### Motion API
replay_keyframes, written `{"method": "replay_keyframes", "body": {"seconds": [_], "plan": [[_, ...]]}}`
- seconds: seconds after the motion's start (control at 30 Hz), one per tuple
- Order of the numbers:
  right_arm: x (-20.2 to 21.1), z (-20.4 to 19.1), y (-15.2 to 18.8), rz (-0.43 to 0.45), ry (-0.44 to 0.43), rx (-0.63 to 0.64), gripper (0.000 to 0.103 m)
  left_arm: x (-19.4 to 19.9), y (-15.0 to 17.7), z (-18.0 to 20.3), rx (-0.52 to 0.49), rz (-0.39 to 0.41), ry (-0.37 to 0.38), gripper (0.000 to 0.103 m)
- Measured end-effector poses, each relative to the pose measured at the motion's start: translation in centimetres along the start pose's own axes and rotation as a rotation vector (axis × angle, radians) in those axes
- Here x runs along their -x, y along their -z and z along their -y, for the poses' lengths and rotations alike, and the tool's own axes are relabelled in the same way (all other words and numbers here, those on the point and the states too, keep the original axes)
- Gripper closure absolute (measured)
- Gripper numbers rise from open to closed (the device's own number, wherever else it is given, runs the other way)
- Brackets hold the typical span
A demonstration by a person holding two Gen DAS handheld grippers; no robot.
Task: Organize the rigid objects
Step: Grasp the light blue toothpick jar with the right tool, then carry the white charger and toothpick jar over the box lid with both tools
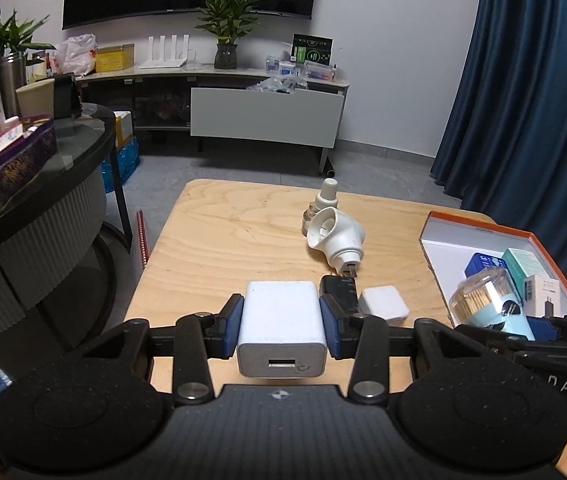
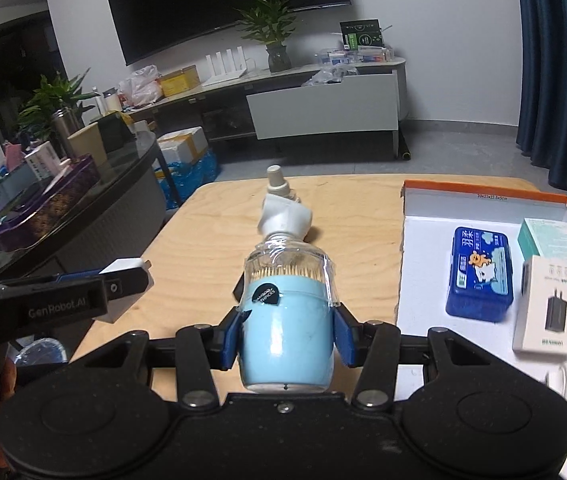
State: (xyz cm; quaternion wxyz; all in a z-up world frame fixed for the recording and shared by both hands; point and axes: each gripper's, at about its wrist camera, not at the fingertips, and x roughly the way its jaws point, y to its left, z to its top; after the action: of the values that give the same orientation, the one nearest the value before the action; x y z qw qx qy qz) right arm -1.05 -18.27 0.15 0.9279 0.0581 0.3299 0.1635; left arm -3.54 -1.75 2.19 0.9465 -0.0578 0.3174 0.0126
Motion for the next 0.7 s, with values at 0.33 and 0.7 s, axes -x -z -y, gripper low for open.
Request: {"method": "replay_keyframes", "body": {"seconds": [0.33, 0.7], "plan": [[2.9, -0.7, 1.0, 0.035, -0.014, 0.010, 0.046, 2.2, 0.3, 0.2, 0.017, 0.036, 0.010, 0.062], [5.1, -0.8, 1.9, 0.072, -0.009, 0.009, 0.046, 3.8, 1.4, 1.1, 0.008, 0.054, 0.031, 0.062]]}}
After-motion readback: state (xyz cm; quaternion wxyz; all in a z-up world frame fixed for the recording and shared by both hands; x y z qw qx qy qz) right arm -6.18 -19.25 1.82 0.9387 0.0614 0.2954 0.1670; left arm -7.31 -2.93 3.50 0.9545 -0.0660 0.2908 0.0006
